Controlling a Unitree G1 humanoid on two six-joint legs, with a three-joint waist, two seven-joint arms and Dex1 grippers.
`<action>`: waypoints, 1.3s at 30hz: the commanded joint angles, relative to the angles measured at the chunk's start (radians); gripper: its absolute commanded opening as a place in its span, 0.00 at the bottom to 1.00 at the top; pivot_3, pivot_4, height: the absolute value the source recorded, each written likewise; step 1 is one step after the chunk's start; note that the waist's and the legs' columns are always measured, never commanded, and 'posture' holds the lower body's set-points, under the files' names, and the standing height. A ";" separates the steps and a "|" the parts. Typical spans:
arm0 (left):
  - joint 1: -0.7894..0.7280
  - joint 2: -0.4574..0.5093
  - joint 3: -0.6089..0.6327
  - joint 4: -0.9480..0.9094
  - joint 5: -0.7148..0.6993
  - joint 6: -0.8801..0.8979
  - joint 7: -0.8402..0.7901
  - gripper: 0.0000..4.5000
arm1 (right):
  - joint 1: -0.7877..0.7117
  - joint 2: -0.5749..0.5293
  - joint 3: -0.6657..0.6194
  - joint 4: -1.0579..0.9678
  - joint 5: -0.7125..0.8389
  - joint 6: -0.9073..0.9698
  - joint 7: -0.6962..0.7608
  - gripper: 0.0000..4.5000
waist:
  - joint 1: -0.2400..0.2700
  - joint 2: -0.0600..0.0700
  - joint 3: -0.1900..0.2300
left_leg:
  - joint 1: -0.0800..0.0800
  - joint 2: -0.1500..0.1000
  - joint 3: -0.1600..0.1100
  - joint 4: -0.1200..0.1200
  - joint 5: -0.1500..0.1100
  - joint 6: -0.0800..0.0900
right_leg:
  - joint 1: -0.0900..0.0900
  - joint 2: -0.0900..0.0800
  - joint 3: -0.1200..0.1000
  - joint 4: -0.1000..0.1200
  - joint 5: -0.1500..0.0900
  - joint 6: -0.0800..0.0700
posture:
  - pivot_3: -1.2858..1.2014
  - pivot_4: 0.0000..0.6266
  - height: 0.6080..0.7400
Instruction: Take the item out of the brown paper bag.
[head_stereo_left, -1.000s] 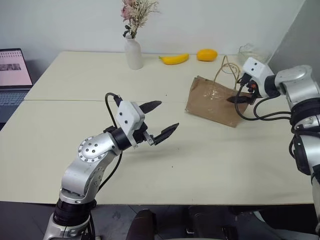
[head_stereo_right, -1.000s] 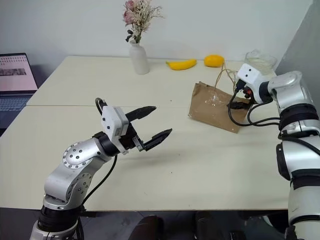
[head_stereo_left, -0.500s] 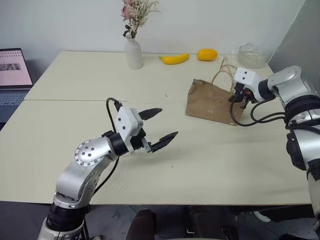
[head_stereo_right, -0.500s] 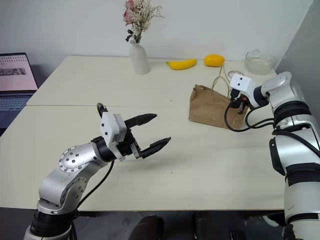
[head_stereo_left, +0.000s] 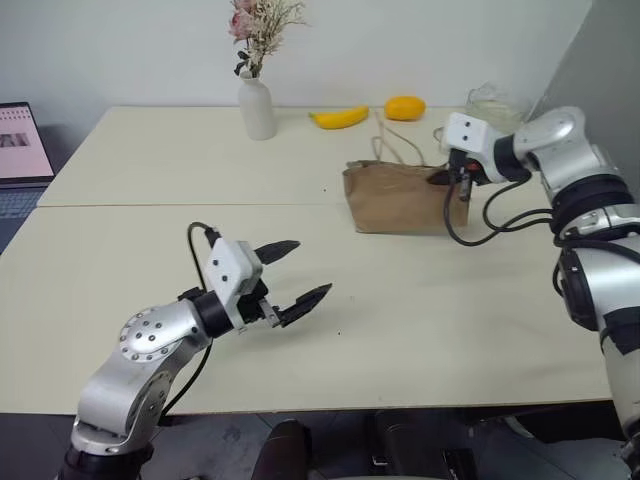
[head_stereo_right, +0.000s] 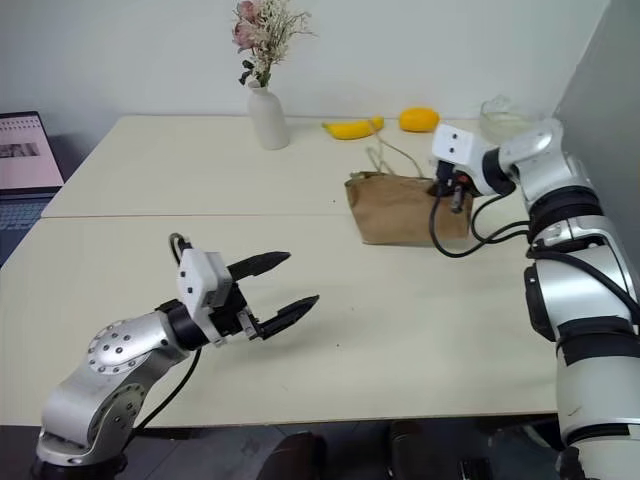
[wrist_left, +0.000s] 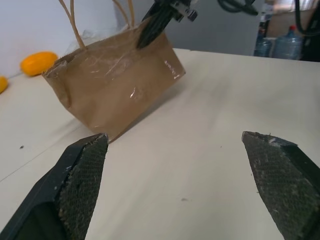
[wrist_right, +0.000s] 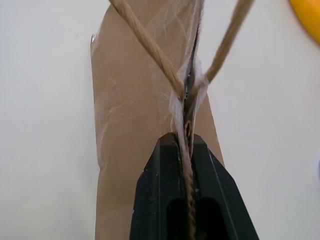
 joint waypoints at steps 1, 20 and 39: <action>0.025 0.009 0.051 -0.065 0.000 -0.005 0.036 1.00 | -0.052 0.069 -0.033 -0.027 0.032 -0.032 -0.020 0.00 | -0.002 0.000 0.000 | 0.001 0.000 0.000 0.000 0.000 0.000 | 0.000 0.000 0.000 0.001 0.000 0.000 | 0.52 0.24 1.00; -0.012 -0.010 0.032 -0.068 -0.017 -0.001 0.074 1.00 | -0.007 -0.008 -0.025 0.003 -0.015 -0.006 -0.064 0.00 | 0.008 0.000 0.000 | 0.003 -0.001 0.002 0.001 0.000 0.000 | 0.000 0.000 0.003 0.006 -0.001 0.000 | 0.52 0.24 1.00; -0.127 -0.002 -0.010 -0.037 -0.058 0.036 0.019 1.00 | 0.046 -0.033 -0.076 -0.026 0.031 0.102 -0.051 0.85 | -0.003 0.000 0.000 | 0.005 0.000 0.009 0.001 0.000 0.000 | -0.001 0.003 0.012 0.007 -0.001 0.002 | 0.52 0.24 1.00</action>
